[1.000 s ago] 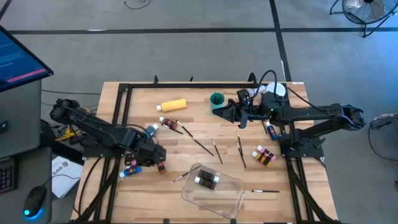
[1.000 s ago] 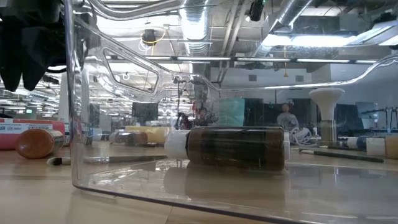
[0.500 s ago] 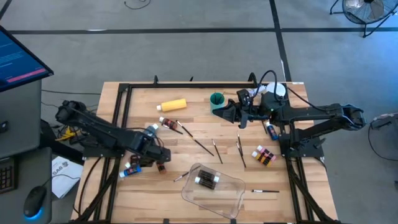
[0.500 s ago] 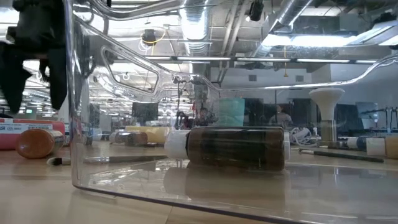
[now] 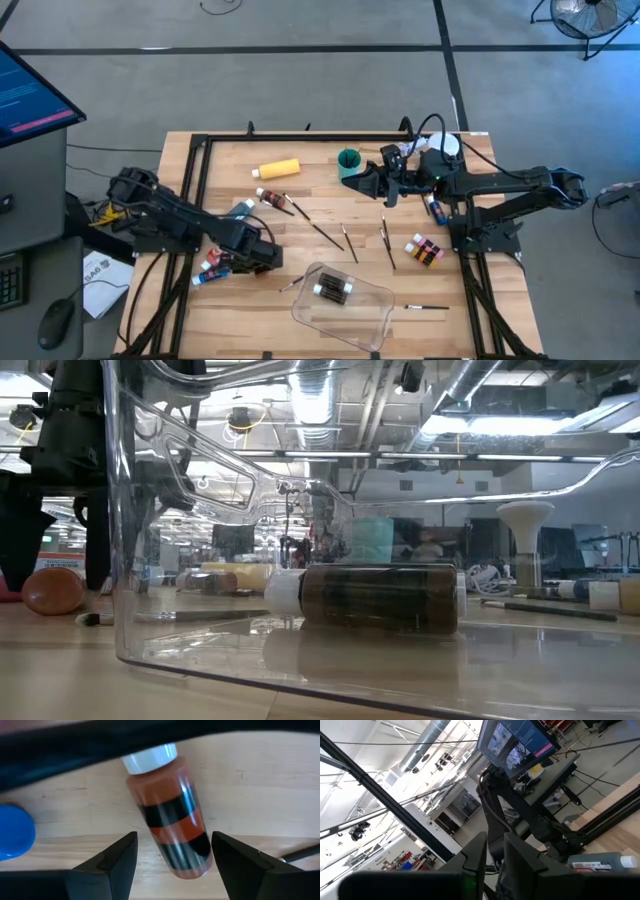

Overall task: Pick & Place Paint Supplies
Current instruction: Put the brown paint bottle into the transparent bin

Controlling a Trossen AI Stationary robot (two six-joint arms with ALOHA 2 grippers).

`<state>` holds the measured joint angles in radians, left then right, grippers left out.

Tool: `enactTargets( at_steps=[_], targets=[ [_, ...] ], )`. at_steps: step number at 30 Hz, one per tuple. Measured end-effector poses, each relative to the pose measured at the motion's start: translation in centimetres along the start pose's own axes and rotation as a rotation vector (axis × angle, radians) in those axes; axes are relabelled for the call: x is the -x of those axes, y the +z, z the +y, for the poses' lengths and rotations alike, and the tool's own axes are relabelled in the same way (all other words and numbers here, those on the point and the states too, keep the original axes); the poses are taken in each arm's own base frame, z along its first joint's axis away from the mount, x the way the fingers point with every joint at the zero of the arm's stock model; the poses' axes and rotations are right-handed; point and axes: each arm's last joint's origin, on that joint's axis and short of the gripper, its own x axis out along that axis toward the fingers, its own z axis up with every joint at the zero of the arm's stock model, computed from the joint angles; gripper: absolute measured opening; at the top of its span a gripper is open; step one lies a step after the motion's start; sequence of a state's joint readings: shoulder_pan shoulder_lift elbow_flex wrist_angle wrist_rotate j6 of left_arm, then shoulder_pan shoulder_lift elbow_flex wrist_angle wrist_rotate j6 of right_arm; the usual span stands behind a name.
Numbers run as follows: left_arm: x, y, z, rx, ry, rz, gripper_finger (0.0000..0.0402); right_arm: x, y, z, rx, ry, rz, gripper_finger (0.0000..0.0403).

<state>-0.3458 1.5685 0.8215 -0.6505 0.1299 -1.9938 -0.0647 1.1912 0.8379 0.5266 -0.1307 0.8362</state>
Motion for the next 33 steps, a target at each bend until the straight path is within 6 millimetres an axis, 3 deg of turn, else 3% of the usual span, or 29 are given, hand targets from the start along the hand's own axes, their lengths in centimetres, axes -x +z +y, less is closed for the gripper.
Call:
enactTargets(
  at_steps=[10,21,33],
  targets=[
    [0.1,0.8,-0.5,-0.066,-0.026,-0.018,0.0205,0.0,0.0,0.0,-0.003,0.0,0.0,0.0061],
    [0.4,2.5,-1.2,-0.178,-0.037,-0.035,0.0134,0.0,0.0,0.0,-0.003,0.001,0.002,0.0061],
    [0.5,3.0,-1.3,-0.384,-0.039,-0.044,0.007,0.0,0.0,0.0,-0.003,0.001,0.002,0.0061]
  ],
)
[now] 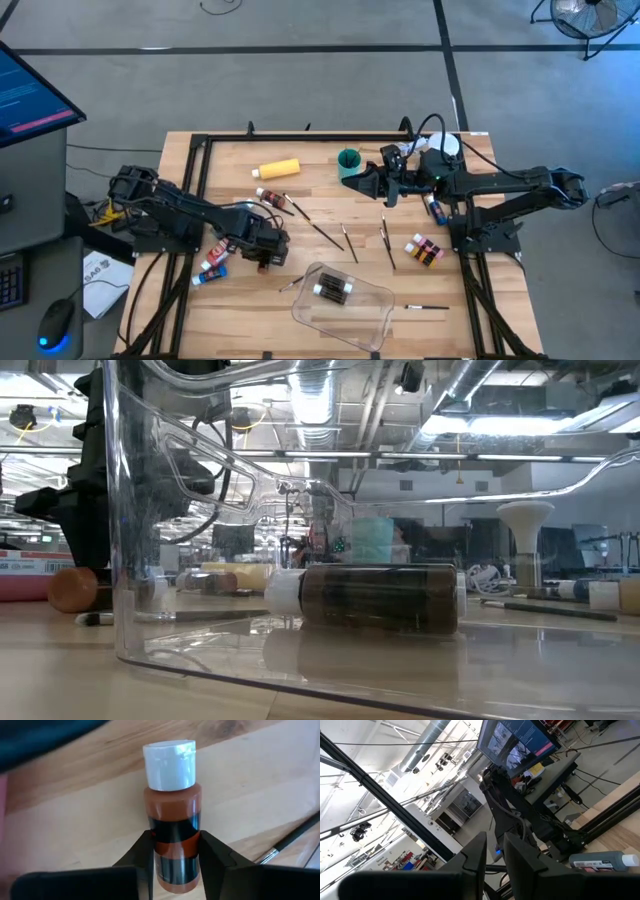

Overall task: Pick & Place Paint Supplies
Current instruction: Put the brown paint bottle into the transparent bin

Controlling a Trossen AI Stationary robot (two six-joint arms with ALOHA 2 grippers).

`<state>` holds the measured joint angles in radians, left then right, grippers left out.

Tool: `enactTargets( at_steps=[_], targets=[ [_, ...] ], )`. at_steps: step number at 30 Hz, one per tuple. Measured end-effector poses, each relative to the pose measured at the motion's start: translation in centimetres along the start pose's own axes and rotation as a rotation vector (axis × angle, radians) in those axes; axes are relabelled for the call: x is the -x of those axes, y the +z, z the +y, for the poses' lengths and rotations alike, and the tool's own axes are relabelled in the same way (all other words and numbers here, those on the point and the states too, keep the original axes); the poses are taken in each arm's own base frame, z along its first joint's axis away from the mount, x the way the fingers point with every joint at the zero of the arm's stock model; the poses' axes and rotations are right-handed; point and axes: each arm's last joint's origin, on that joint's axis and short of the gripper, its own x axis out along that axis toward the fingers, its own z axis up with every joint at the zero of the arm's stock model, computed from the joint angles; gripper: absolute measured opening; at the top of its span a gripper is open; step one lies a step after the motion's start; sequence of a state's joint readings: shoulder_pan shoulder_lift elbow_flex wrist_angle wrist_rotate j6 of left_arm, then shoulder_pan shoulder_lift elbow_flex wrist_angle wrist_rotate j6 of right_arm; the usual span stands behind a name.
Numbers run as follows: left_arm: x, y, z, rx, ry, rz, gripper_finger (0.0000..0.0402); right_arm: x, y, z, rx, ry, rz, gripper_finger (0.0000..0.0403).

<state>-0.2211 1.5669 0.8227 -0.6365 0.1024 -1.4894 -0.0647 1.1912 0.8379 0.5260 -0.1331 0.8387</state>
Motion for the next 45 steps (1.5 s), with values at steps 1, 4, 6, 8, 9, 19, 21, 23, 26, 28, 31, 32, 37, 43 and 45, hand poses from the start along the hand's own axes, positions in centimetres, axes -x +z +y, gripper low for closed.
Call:
enactTargets(
  at_steps=[1,4,6,8,9,19,21,23,26,28,31,32,37,43,45],
  targets=[
    [0.0,0.0,0.0,-0.027,0.0,-0.001,0.0067,0.0,0.0,0.0,0.0,0.0,0.0,0.0061],
    [0.1,0.0,0.0,-0.098,-0.002,-0.007,0.0063,0.0,0.0,0.0,0.0,-0.001,0.001,0.0061],
    [0.2,0.1,0.1,-0.126,-0.004,-0.01,0.0062,0.0,0.0,0.0,-0.001,-0.004,0.004,0.0061],
    [0.3,0.2,0.1,-0.158,-0.009,-0.012,0.0061,0.0,0.0,0.0,-0.001,-0.004,0.004,0.0061],
    [0.5,0.3,0.1,-0.169,-0.014,-0.014,0.0061,0.0,-0.1,0.0,-0.001,-0.005,0.006,0.0061],
    [3.8,1.5,0.5,-0.286,-0.143,-0.067,0.0061,0.0,-0.6,0.1,-0.007,-0.009,0.037,0.0061],
    [4.9,1.7,0.7,-0.322,-0.185,-0.087,0.0061,-0.1,-0.7,0.2,-0.008,-0.006,0.041,0.0061],
    [6.0,1.7,1.0,-0.38,-0.226,-0.108,0.0061,-0.1,-0.7,0.2,-0.008,-0.005,0.041,0.0061],
    [7.5,1.4,1.4,-0.477,-0.296,-0.122,0.006,-0.1,-0.9,0.4,-0.01,0.0,0.047,0.0061],
    [8.4,1.3,1.6,-0.535,-0.34,-0.12,0.006,-0.1,-1.0,0.5,-0.011,0.005,0.052,0.0061],
    [9.4,1.0,1.9,-0.603,-0.396,-0.113,0.006,-0.1,-1.2,0.7,-0.013,0.012,0.059,0.0061],
    [9.7,0.9,2.0,-0.622,-0.412,-0.114,0.006,-0.1,-1.3,0.7,-0.013,0.013,0.061,0.0061],
    [12.2,0.2,1.0,-0.776,-0.499,-0.167,0.006,-0.1,-1.4,0.8,-0.014,0.017,0.064,0.0061],
    [15.5,-0.4,-2.3,-0.947,-0.577,-0.256,0.006,-0.1,-1.5,1.0,-0.038,0.022,0.07,0.0061],
    [16.0,-0.8,-3.7,-1.0,-0.589,-0.269,0.006,-0.2,-1.7,1.1,-0.047,0.027,0.077,0.0061]
  ],
)
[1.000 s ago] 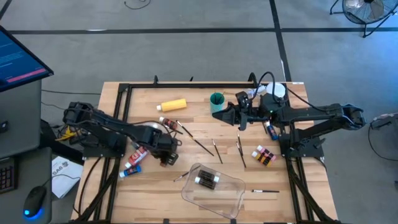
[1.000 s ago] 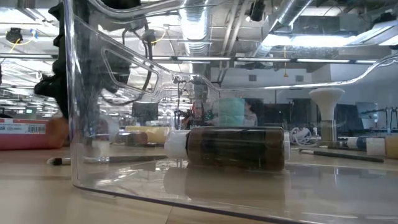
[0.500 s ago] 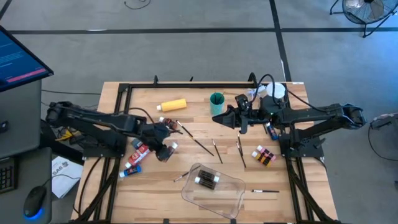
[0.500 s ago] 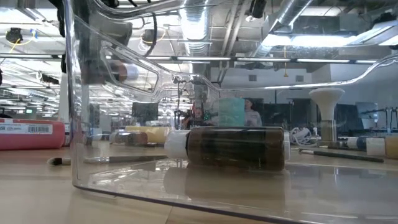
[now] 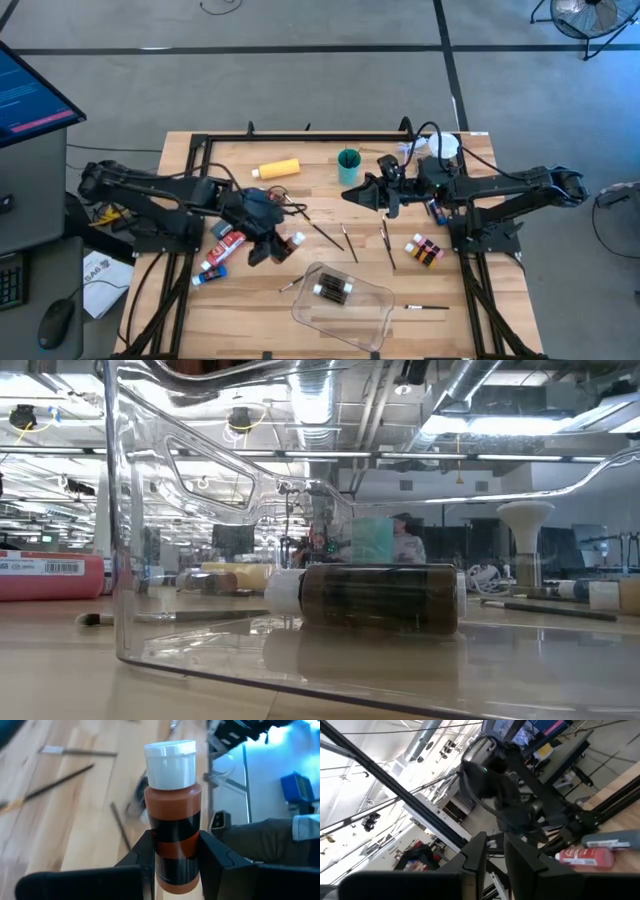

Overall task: Pick & Place Paint Supplies
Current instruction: Put the brown paint bottle into the transparent bin

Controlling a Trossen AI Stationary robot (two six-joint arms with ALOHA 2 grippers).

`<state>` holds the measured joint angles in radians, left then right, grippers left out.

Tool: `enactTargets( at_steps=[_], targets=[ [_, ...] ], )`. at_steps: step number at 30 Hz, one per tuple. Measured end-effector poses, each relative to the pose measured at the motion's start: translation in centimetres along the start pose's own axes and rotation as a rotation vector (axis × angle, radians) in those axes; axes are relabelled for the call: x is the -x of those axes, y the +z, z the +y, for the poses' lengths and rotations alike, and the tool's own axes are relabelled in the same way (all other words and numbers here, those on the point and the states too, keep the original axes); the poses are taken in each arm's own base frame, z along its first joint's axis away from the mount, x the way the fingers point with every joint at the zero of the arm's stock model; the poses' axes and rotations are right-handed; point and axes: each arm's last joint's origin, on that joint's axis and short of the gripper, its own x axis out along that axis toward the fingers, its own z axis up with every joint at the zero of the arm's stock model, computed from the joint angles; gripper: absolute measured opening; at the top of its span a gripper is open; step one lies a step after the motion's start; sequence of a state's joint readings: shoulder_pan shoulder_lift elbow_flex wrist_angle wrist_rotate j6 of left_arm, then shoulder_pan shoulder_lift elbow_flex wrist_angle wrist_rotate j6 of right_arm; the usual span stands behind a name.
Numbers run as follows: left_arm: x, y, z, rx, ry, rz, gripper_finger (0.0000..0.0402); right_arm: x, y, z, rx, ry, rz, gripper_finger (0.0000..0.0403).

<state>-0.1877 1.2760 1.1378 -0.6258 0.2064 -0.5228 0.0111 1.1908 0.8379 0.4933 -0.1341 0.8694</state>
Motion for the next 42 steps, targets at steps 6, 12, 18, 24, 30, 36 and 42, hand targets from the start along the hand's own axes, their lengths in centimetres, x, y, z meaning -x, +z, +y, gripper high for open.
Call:
enactTargets(
  at_steps=[6,12,18,24,30,36,42],
  targets=[
    [-2.8,2.3,-3.1,-0.165,-0.037,0.041,0.006,-0.1,-0.5,0.2,-0.065,-0.006,0.026,0.0061],
    [-6.7,2.5,-4.6,-0.332,-0.003,0.16,0.006,-0.1,-1.2,0.1,-0.141,-0.043,0.076,0.0061],
    [-9.4,3.0,-4.9,-0.474,0.056,0.209,0.006,1.1,-2.4,-0.3,-0.198,-0.191,0.205,0.0061],
    [-10.4,4.6,-6.9,-0.633,0.096,0.155,0.006,2.8,-3.2,0.1,-0.214,-0.288,0.302,0.0061],
    [-13.1,4.6,-8.3,-0.729,0.1,0.218,0.006,4.6,-3.5,0.9,-0.19,-0.384,0.297,0.0061],
    [-16.2,4.2,-8.3,-0.786,0.105,0.286,0.006,5.9,-3.2,1.5,-0.171,-0.427,0.258,0.0061],
    [-18.7,3.7,-7.5,-0.761,0.059,0.354,0.006,5.7,-3.3,1.4,-0.168,-0.433,0.258,0.0061]
  ],
)
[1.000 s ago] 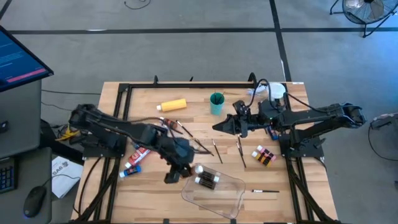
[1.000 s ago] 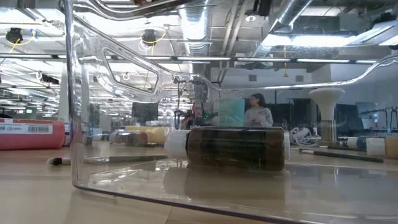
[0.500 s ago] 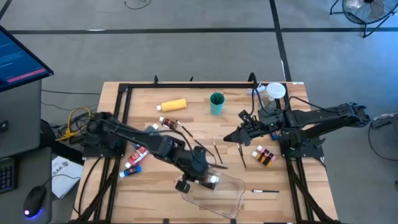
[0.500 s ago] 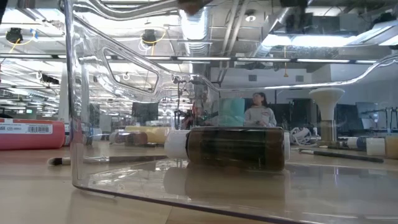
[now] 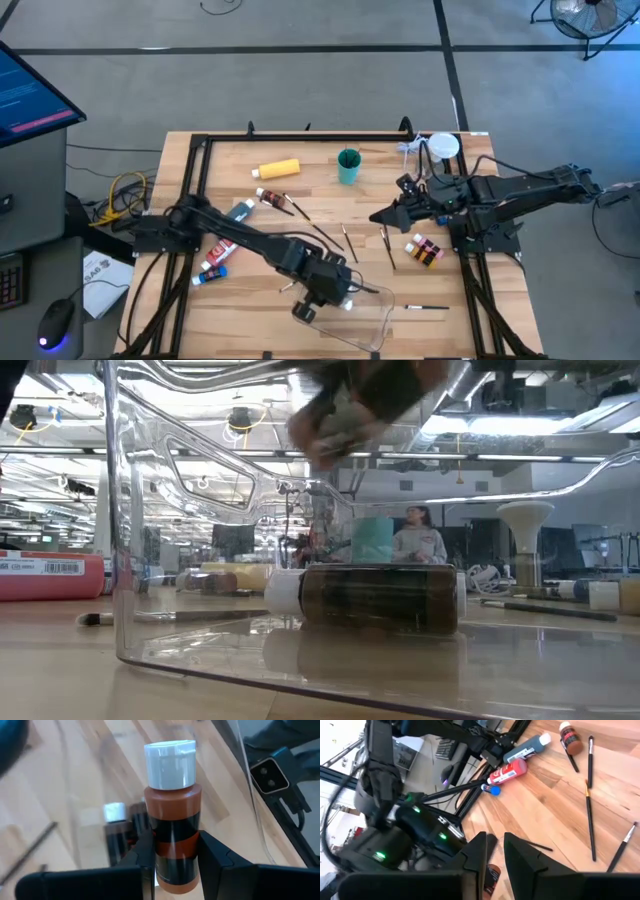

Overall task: Pick & Place Paint Supplies
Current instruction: Put the brown paint bottle into the transparent bin

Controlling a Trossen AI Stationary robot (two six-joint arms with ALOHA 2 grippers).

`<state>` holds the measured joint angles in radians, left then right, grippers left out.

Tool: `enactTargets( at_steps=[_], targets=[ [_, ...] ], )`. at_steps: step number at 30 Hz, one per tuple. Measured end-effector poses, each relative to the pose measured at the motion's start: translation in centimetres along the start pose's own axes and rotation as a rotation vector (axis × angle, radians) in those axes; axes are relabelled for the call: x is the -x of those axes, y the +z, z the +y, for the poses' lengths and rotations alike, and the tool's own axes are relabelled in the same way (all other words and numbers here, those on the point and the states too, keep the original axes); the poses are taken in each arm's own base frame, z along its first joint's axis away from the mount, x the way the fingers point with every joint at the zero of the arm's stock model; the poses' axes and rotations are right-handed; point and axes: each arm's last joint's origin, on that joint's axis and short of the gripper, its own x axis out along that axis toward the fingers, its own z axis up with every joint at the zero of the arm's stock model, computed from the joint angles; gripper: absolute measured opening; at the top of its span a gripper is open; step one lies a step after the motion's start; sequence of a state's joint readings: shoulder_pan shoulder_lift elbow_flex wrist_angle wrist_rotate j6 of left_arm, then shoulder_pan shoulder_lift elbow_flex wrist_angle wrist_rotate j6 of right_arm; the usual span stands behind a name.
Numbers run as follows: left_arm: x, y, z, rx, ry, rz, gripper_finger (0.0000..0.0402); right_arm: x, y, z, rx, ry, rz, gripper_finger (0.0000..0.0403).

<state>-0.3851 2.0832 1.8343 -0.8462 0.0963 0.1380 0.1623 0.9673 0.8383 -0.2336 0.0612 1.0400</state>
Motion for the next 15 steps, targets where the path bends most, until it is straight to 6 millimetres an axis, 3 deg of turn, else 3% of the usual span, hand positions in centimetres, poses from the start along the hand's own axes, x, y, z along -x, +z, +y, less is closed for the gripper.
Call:
enactTargets(
  at_steps=[5,10,15],
  targets=[
    [-1.8,-0.4,-0.1,0.026,-0.074,0.037,0.006,-0.1,-0.1,-0.2,0.004,-0.023,0.013,0.0061],
    [-2.3,-0.4,0.0,0.027,-0.06,0.051,0.006,0.0,-0.2,-0.4,0.007,-0.053,0.009,0.0061],
    [-5.1,-1.6,0.0,0.025,-0.047,0.157,0.006,-0.1,-0.2,-0.5,0.025,-0.064,-0.003,0.0061]
  ],
)
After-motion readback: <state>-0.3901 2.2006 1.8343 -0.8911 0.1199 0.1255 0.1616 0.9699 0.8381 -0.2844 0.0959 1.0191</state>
